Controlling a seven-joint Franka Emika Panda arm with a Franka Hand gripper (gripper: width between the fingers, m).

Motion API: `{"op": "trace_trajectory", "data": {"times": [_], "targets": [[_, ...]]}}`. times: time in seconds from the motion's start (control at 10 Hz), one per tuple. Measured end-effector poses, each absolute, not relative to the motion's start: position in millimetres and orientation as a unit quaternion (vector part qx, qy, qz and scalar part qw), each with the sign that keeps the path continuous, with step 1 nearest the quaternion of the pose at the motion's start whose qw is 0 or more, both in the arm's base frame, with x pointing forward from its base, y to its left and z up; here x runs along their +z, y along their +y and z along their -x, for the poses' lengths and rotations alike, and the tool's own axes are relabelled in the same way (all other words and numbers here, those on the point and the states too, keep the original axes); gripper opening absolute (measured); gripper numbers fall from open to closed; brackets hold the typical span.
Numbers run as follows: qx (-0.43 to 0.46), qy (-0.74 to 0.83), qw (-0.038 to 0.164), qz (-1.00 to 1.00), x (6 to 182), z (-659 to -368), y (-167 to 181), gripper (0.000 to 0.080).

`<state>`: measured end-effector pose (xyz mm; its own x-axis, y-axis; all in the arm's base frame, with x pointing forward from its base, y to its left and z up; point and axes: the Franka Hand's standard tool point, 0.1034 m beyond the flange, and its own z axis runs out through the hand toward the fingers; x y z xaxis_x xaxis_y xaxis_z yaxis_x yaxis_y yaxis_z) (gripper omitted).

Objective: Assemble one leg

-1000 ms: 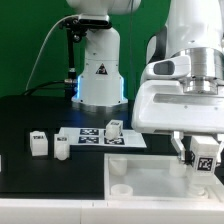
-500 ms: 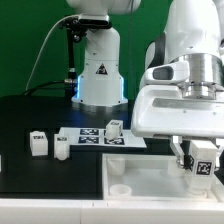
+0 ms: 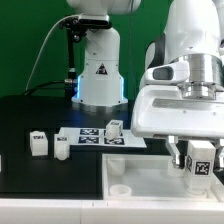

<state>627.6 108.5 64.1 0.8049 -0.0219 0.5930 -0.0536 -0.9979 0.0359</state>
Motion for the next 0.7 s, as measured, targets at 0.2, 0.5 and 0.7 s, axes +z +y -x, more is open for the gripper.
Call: {"op": "trace_trajectory", "data": {"times": [0.2, 0.5, 0.7], "targets": [[0.300, -0.022, 0.024, -0.954, 70.5, -630.1, 106.2, 0.0584], [0.268, -0.039, 0.017, -0.962, 85.7, -640.0, 99.4, 0.0645], [0.193, -0.052, 0.012, -0.980, 87.0, -645.3, 93.7, 0.0648]]}}
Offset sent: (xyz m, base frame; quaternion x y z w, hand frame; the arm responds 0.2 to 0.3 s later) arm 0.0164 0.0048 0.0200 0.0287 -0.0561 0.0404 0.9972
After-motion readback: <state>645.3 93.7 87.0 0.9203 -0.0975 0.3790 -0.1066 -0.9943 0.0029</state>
